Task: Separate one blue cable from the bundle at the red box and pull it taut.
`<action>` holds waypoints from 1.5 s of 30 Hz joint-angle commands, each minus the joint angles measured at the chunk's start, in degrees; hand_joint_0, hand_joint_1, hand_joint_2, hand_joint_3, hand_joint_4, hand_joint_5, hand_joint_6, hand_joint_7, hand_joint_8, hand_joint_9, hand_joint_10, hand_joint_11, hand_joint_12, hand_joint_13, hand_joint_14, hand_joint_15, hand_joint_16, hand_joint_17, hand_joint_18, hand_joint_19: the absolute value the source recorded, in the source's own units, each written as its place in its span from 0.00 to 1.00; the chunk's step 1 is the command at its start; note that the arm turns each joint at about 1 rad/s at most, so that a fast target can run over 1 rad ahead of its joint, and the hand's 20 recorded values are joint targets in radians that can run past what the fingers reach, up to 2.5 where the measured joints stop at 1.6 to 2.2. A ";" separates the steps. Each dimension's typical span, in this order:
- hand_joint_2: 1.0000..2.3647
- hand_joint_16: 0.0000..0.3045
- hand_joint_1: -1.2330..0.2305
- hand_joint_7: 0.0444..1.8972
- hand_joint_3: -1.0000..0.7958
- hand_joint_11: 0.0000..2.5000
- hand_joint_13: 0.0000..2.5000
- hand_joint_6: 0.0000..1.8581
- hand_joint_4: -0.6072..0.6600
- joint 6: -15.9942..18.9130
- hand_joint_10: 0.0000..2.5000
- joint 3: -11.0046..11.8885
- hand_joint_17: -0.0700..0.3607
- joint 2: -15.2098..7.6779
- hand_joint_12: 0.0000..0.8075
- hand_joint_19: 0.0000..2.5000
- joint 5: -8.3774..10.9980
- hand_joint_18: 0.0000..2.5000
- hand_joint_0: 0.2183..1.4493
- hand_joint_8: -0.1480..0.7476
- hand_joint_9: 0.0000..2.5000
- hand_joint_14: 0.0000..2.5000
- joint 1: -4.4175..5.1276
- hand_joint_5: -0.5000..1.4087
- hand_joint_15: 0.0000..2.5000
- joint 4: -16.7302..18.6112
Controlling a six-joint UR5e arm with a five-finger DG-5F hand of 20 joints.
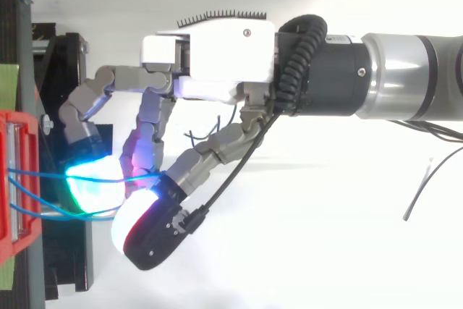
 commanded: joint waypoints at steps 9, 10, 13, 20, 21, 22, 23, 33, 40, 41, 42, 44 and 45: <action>0.00 0.20 0.45 0.57 0.28 0.49 0.42 0.46 0.52 0.00 0.01 0.61 0.48 0.00 0.50 0.33 0.09 0.37 0.21 0.52 0.57 0.01 0.16 0.19 0.28 -1.02; 0.00 0.20 0.45 0.58 0.28 0.48 0.41 0.46 0.51 0.00 0.01 0.69 0.47 0.00 0.49 0.33 0.09 0.36 0.22 0.51 0.57 0.01 0.08 0.20 0.27 -1.02; 0.00 0.18 0.42 0.59 0.28 0.49 0.40 0.45 0.51 0.00 0.01 0.96 0.44 0.00 0.46 0.35 0.09 0.34 0.28 0.48 0.57 0.01 0.16 0.20 0.28 -1.11; 0.01 0.19 0.28 0.61 0.48 0.48 0.28 0.48 0.48 -0.09 0.01 1.22 0.47 0.00 0.49 0.31 0.18 0.27 0.31 0.50 0.49 0.01 0.16 0.18 0.23 -1.19; 0.01 0.19 0.27 0.60 0.48 0.48 0.27 0.48 0.47 -0.09 0.01 1.22 0.47 0.00 0.49 0.30 0.18 0.24 0.31 0.49 0.48 0.01 0.16 0.18 0.23 -1.19; 0.01 0.18 0.24 0.61 0.46 0.48 0.23 0.48 0.47 -0.09 0.01 1.22 0.45 0.00 0.47 0.28 0.18 0.21 0.32 0.47 0.45 0.01 0.16 0.17 0.21 -1.19; 0.01 0.18 0.22 0.61 0.45 0.47 0.21 0.48 0.46 -0.09 0.01 1.22 0.45 0.00 0.46 0.27 0.00 0.19 0.34 0.45 0.43 0.01 0.16 0.17 0.19 -1.19; 0.00 0.18 0.18 0.57 0.28 0.45 0.16 0.48 0.49 0.00 0.01 0.78 0.45 0.00 0.45 0.19 0.00 0.16 0.42 0.46 0.39 0.01 0.16 0.17 0.13 -1.46; 0.00 0.18 0.17 0.57 0.28 0.46 0.17 0.48 0.51 0.00 0.01 0.78 0.45 0.00 0.46 0.21 -0.09 0.17 0.28 0.46 0.41 0.01 0.16 0.17 0.13 -1.63; 0.00 0.19 0.19 0.56 0.28 0.46 0.18 0.48 0.52 0.00 0.01 0.78 0.46 0.00 0.48 0.21 -0.09 0.18 0.24 0.48 0.41 0.01 0.16 0.18 0.14 -1.63; 0.00 0.19 0.21 0.56 0.28 0.46 0.18 0.48 0.52 0.00 0.01 0.78 0.47 0.00 0.49 0.22 -0.09 0.18 0.22 0.49 0.42 0.01 0.16 0.18 0.14 -1.63; 0.00 0.20 0.26 0.54 0.28 0.46 0.20 0.47 0.53 0.00 0.01 0.78 0.48 0.00 0.51 0.22 -0.09 0.19 0.20 0.50 0.44 0.01 0.16 0.18 0.14 -1.72; 0.00 0.20 0.29 0.53 0.28 0.46 0.20 0.47 0.53 0.00 0.01 0.78 0.48 0.00 0.51 0.22 -0.09 0.20 0.20 0.51 0.44 0.01 0.16 0.18 0.14 -1.81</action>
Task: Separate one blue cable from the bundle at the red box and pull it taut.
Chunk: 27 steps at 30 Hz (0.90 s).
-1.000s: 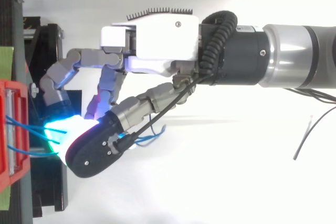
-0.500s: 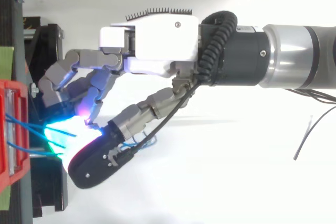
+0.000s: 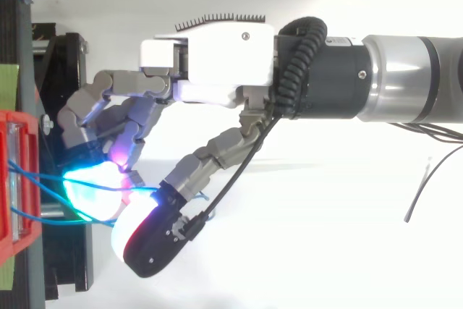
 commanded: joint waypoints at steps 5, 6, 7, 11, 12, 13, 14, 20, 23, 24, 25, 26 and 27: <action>0.00 0.19 0.42 0.54 0.28 0.46 0.22 0.46 0.52 0.00 0.01 -0.01 0.46 0.00 0.48 0.24 0.00 0.20 0.25 0.49 0.47 0.01 -0.01 0.19 0.16 -0.12; 0.00 0.18 0.45 0.54 0.28 0.47 0.23 0.45 0.52 0.00 0.01 -0.01 0.45 0.00 0.48 0.25 0.00 0.20 0.26 0.49 0.47 0.01 -0.01 0.19 0.16 -0.21; 0.00 0.18 0.46 0.55 0.28 0.46 0.24 0.45 0.52 0.00 0.01 -0.01 0.45 0.00 0.47 0.25 0.00 0.21 0.27 0.49 0.47 0.01 -0.01 0.19 0.17 -0.21; 0.00 0.17 0.47 0.56 0.28 0.47 0.24 0.45 0.51 0.00 0.01 0.08 0.44 0.00 0.46 0.27 0.00 0.22 0.30 0.48 0.48 0.01 -0.01 0.19 0.17 -0.21; 0.00 0.17 0.47 0.56 0.28 0.47 0.25 0.45 0.52 0.00 0.01 0.08 0.44 0.00 0.46 0.27 0.00 0.22 0.30 0.48 0.48 0.01 -0.01 0.19 0.17 -0.21; 0.00 0.17 0.48 0.56 0.28 0.47 0.26 0.45 0.52 0.00 0.01 0.17 0.43 0.00 0.46 0.28 0.00 0.23 0.30 0.48 0.49 0.01 -0.01 0.19 0.18 -0.21; 0.00 0.17 0.48 0.56 0.28 0.46 0.27 0.45 0.52 0.00 0.01 0.17 0.43 0.00 0.46 0.28 0.00 0.23 0.31 0.48 0.49 0.01 -0.01 0.19 0.18 -0.21; 0.00 0.17 0.48 0.59 0.31 0.47 0.27 0.44 0.53 0.00 0.01 0.17 0.44 0.00 0.46 0.29 0.00 0.23 0.31 0.48 0.49 0.01 -0.01 0.19 0.20 -0.21; 0.00 0.17 0.39 0.61 0.34 0.47 0.27 0.45 0.54 0.00 0.01 0.17 0.44 0.00 0.47 0.28 0.00 0.23 0.30 0.48 0.48 0.01 -0.01 0.18 0.19 -0.21; 0.01 0.18 0.38 0.62 0.34 0.47 0.27 0.45 0.54 0.00 0.01 0.26 0.44 0.00 0.47 0.29 0.00 0.23 0.30 0.48 0.48 0.01 -0.01 0.18 0.19 -0.21; 0.01 0.17 0.36 0.62 0.35 0.47 0.27 0.46 0.54 0.00 0.01 0.26 0.44 0.00 0.47 0.29 0.00 0.23 0.31 0.48 0.48 0.01 -0.01 0.18 0.19 -0.21; 0.01 0.17 0.35 0.63 0.36 0.47 0.26 0.46 0.55 0.00 0.01 0.17 0.44 0.00 0.47 0.28 0.00 0.23 0.31 0.48 0.48 0.01 -0.01 0.18 0.19 -0.21; 0.01 0.17 0.33 0.62 0.37 0.47 0.26 0.47 0.55 0.00 0.01 0.26 0.44 0.00 0.47 0.28 0.00 0.23 0.32 0.47 0.48 0.01 -0.01 0.18 0.19 -0.21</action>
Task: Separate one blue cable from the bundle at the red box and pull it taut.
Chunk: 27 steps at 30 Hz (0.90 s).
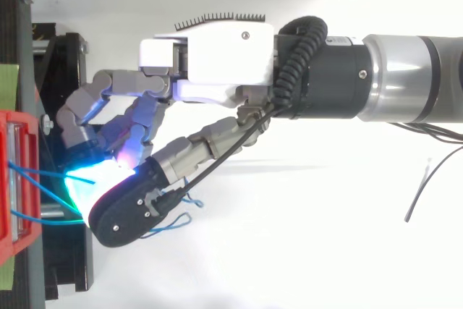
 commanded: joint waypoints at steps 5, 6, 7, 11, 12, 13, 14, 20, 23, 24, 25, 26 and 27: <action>0.01 0.17 0.30 0.59 0.35 0.47 0.26 0.48 0.53 0.00 0.01 0.04 0.44 -0.01 0.46 0.27 0.00 0.23 0.35 0.47 0.47 0.01 0.00 0.18 0.19 0.00; 0.01 0.17 0.30 0.59 0.35 0.48 0.26 0.48 0.53 0.00 0.01 0.04 0.44 -0.01 0.46 0.28 0.00 0.23 0.35 0.47 0.47 0.01 0.00 0.18 0.19 0.00; 0.01 0.17 0.30 0.59 0.34 0.47 0.26 0.48 0.54 0.00 0.01 0.04 0.44 -0.01 0.46 0.27 0.00 0.23 0.35 0.47 0.47 0.01 0.00 0.17 0.19 0.00; 0.00 0.18 0.37 0.55 0.28 0.47 0.27 0.48 0.55 0.00 0.01 0.04 0.44 -0.01 0.47 0.28 0.00 0.24 0.28 0.48 0.47 0.01 0.08 0.18 0.19 0.00; 0.00 0.18 0.39 0.55 0.28 0.47 0.27 0.48 0.55 0.00 0.01 0.04 0.45 -0.01 0.47 0.28 0.00 0.24 0.27 0.49 0.47 0.01 0.00 0.18 0.19 0.00; 0.00 0.18 0.42 0.54 0.28 0.47 0.27 0.48 0.55 0.00 0.01 0.04 0.45 -0.01 0.48 0.28 0.09 0.24 0.26 0.49 0.48 0.01 0.00 0.18 0.19 0.00; 0.00 0.18 0.44 0.53 0.28 0.46 0.27 0.48 0.55 0.00 0.01 0.04 0.45 -0.01 0.48 0.28 0.00 0.25 0.26 0.49 0.48 0.01 0.08 0.18 0.19 0.00; 0.00 0.18 0.50 0.53 0.28 0.47 0.28 0.47 0.55 0.00 0.01 0.04 0.45 -0.01 0.47 0.28 0.09 0.25 0.26 0.49 0.49 0.01 0.00 0.18 0.19 -0.09; 0.00 0.17 0.54 0.55 0.28 0.46 0.28 0.46 0.53 0.00 0.01 0.04 0.44 -0.01 0.46 0.28 0.09 0.25 0.30 0.48 0.49 0.01 0.00 0.18 0.20 0.00; 0.00 0.17 0.53 0.56 0.28 0.46 0.28 0.46 0.53 0.00 0.01 0.04 0.44 -0.01 0.46 0.28 0.00 0.24 0.32 0.47 0.49 0.01 0.08 0.18 0.19 0.00; 0.00 0.17 0.52 0.56 0.28 0.47 0.28 0.46 0.53 0.00 0.01 0.04 0.44 -0.01 0.46 0.29 0.00 0.24 0.32 0.47 0.48 0.01 0.00 0.18 0.20 0.00; 0.00 0.17 0.50 0.56 0.30 0.48 0.27 0.46 0.53 0.00 0.01 0.04 0.44 -0.01 0.46 0.29 0.09 0.23 0.32 0.47 0.48 0.01 0.08 0.18 0.20 -0.09; 0.00 0.17 0.49 0.56 0.31 0.47 0.27 0.46 0.53 0.00 0.01 0.04 0.44 -0.01 0.46 0.29 0.09 0.23 0.32 0.47 0.48 0.01 0.00 0.18 0.20 0.00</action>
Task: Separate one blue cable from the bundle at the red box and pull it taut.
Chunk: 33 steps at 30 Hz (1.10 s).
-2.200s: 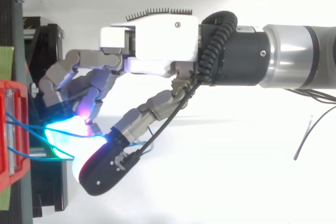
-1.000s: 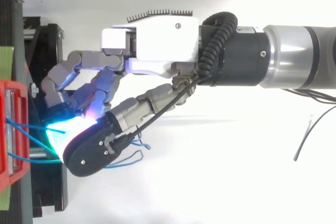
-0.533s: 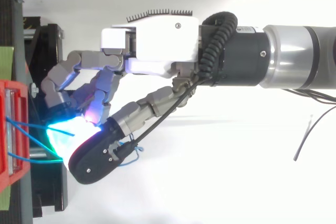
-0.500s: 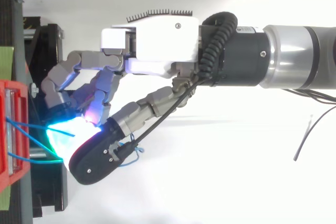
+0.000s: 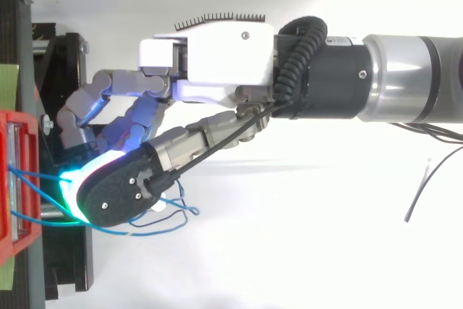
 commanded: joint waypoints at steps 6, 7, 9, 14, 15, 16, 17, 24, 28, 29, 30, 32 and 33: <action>0.01 0.20 0.37 0.58 0.43 0.46 0.27 0.46 0.54 0.01 0.01 0.00 0.48 0.00 0.50 0.27 0.03 0.24 0.30 0.51 0.47 0.01 -0.02 0.18 0.19 0.02; 0.01 0.20 0.35 0.59 0.45 0.46 0.27 0.47 0.54 0.01 0.01 0.00 0.48 0.00 0.51 0.27 0.03 0.24 0.30 0.52 0.47 0.01 -0.02 0.18 0.19 0.02; 0.01 0.20 0.34 0.56 0.46 0.47 0.27 0.47 0.50 0.01 0.01 0.00 0.48 0.00 0.50 0.27 0.03 0.24 0.31 0.50 0.46 0.01 -0.02 0.18 0.19 0.02; 0.01 0.19 0.32 0.54 0.47 0.46 0.27 0.48 0.44 0.01 0.01 0.00 0.46 0.00 0.48 0.27 -0.06 0.23 0.31 0.49 0.46 0.01 -0.02 0.17 0.19 0.02; 0.01 0.19 0.32 0.55 0.47 0.46 0.27 0.48 0.44 0.01 0.01 0.09 0.46 0.00 0.48 0.27 -0.06 0.23 0.31 0.49 0.46 0.01 -0.02 0.17 0.19 0.02; 0.01 0.19 0.32 0.55 0.47 0.46 0.27 0.48 0.43 0.01 0.01 0.00 0.46 0.00 0.48 0.27 -0.14 0.23 0.31 0.49 0.46 0.01 -0.02 0.17 0.19 0.02; 0.01 0.19 0.32 0.55 0.47 0.46 0.27 0.48 0.43 0.01 0.01 0.00 0.46 0.00 0.47 0.27 -0.23 0.23 0.31 0.48 0.46 0.01 0.07 0.17 0.19 0.02; 0.01 0.18 0.32 0.57 0.46 0.46 0.26 0.48 0.43 -0.25 0.01 0.00 0.45 0.08 0.46 0.26 -1.38 0.22 0.32 0.48 0.46 0.01 -0.02 0.17 0.19 -0.68; 0.01 0.18 0.32 0.55 0.45 0.46 0.26 0.48 0.43 -0.43 0.01 -0.09 0.45 0.79 0.46 0.26 -2.96 0.22 0.33 0.47 0.45 0.01 -0.11 0.17 0.19 -2.35; 0.01 0.18 0.31 0.55 0.45 0.46 0.26 0.48 0.43 -0.52 0.01 -0.09 0.45 1.14 0.46 0.26 -3.05 0.22 0.33 0.47 0.45 0.01 -0.11 0.17 0.19 -3.14; 0.01 0.18 0.31 0.55 0.44 0.46 0.26 0.48 0.43 -0.52 0.01 -0.26 0.45 1.67 0.46 0.26 -2.87 0.22 0.34 0.47 0.45 0.01 -0.11 0.17 0.19 -4.02; 0.01 0.18 0.30 0.55 0.42 0.46 0.26 0.48 0.42 -1.04 0.01 -0.79 0.44 2.63 0.45 0.26 -2.87 0.21 0.35 0.45 0.44 0.01 -0.11 0.17 0.19 -5.87; 0.01 0.17 0.30 0.55 0.41 0.46 0.26 0.48 0.42 -1.31 0.01 -1.49 0.44 3.42 0.44 0.26 -2.87 0.21 0.36 0.46 0.44 0.01 -0.02 0.16 0.19 -7.10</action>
